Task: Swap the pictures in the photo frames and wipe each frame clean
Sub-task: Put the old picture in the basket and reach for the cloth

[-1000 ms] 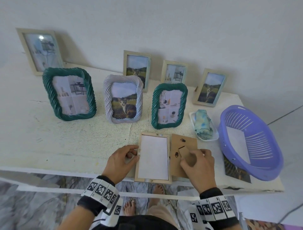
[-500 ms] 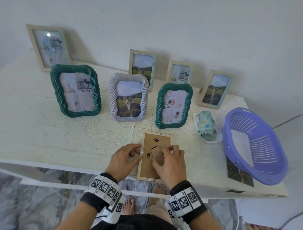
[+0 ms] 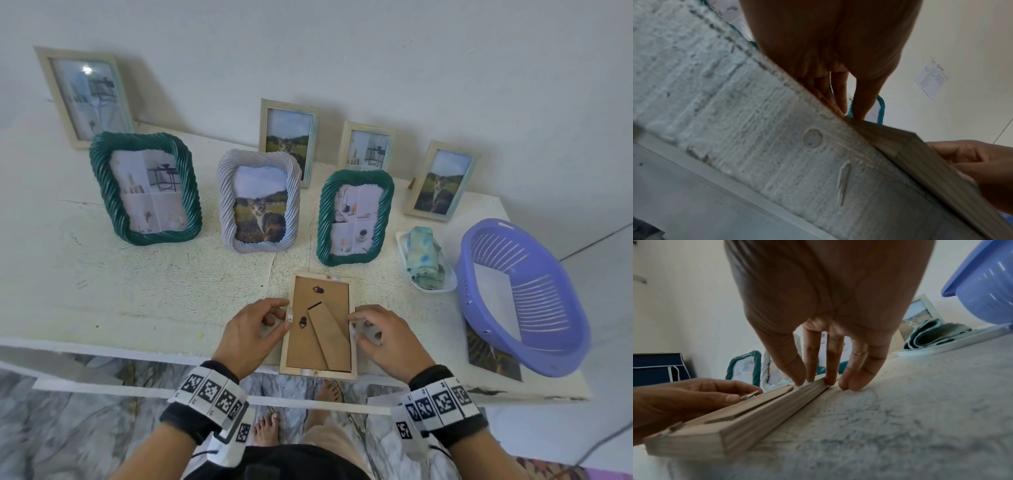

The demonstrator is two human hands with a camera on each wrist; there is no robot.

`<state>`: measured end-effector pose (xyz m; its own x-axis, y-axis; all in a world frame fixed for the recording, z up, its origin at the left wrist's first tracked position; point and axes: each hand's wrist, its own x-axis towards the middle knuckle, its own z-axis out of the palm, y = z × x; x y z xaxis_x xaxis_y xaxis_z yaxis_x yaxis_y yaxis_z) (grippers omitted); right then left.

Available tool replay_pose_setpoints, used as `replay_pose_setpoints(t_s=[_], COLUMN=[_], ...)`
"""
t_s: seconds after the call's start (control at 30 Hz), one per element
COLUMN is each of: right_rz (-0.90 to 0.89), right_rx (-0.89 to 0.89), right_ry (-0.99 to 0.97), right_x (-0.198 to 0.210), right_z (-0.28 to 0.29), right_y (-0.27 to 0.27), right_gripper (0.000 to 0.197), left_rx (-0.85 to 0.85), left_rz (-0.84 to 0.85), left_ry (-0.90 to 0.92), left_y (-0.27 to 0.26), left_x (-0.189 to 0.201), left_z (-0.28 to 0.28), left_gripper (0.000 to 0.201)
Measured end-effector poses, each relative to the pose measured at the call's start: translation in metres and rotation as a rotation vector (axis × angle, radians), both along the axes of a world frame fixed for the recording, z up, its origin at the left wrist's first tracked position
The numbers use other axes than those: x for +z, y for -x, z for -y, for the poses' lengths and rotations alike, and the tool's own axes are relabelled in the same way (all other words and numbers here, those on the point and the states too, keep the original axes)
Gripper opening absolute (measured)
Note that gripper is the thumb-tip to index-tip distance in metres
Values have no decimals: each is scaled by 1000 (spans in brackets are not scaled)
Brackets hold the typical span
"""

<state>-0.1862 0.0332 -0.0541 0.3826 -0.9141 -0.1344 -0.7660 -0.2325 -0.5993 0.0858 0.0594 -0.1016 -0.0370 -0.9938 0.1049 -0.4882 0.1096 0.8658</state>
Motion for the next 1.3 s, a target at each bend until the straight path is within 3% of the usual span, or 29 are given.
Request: replay_pose_setpoints(t_s=[0.37, 1.07, 1.17, 1.3], right_rz=[-12, -2, -47, -236], right_rx=[104, -1, 17, 53], right_ry=[-178, -48, -50, 72], right_x=[10, -2, 1, 10], right_z=[25, 27, 28, 35], right_y=[5, -7, -7, -18], right_gripper=[14, 25, 24, 26], left_rx=[6, -67, -50, -49], left_rz=[21, 86, 93, 101], left_ry=[-2, -15, -19, -10], left_y=[1, 4, 7, 7], left_x=[1, 0, 2, 1], left_z=[0, 5, 6, 4], left_gripper=[50, 35, 36, 32])
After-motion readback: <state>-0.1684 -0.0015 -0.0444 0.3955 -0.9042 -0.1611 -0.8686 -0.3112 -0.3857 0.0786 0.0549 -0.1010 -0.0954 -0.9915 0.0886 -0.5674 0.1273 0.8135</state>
